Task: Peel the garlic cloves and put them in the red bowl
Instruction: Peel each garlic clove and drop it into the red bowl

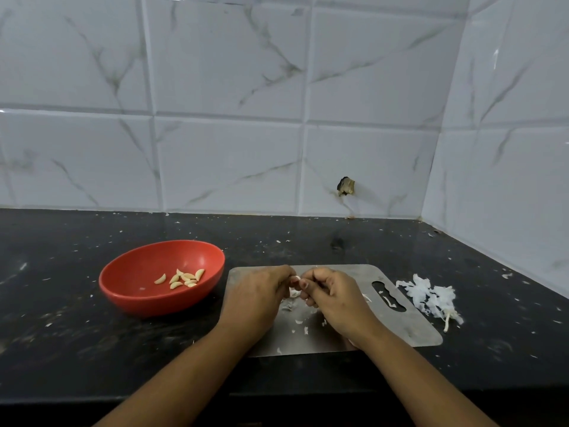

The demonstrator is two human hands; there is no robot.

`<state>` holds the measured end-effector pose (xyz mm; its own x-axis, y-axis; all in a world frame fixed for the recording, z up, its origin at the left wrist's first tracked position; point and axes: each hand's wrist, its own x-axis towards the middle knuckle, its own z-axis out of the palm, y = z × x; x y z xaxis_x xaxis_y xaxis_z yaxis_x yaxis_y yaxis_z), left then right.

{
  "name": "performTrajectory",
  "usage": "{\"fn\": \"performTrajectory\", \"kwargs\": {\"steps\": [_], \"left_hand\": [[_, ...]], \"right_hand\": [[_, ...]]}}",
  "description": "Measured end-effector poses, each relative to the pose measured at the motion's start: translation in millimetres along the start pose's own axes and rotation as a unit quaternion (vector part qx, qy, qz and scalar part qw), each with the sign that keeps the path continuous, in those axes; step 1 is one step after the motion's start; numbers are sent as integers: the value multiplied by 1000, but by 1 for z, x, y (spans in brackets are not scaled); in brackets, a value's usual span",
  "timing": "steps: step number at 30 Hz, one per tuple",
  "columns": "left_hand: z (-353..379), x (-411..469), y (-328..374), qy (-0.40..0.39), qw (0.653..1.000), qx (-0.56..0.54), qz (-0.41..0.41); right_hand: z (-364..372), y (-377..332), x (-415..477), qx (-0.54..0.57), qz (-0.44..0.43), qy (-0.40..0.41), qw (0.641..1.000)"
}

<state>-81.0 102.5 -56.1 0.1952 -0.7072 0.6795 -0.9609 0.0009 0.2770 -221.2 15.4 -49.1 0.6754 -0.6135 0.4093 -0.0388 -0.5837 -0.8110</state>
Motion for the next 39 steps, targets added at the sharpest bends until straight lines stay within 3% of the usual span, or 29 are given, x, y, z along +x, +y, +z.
{"fn": "performTrajectory", "kwargs": {"steps": [6, 12, 19, 26, 33, 39], "left_hand": [[-7, 2, 3, -66, 990, -125, -28], [-5, 3, 0, -129, 939, -293, -126], [-5, 2, 3, -90, 949, -272, -133], [-4, 3, -1, -121, 915, -347, -167], [-8, 3, 4, -81, 921, -342, -168], [-11, 3, 5, -68, 935, -303, -171]], "right_hand": [[0, -1, -2, -78, -51, 14, 996], [1, 0, 1, -44, -22, 8, 999], [0, 1, 2, 1, 8, 18, 1000], [-1, 1, 1, -15, 11, 38, 999], [-2, 0, 0, 2, 17, 75, 997], [2, 2, 0, -78, -22, 102, 991]]}}
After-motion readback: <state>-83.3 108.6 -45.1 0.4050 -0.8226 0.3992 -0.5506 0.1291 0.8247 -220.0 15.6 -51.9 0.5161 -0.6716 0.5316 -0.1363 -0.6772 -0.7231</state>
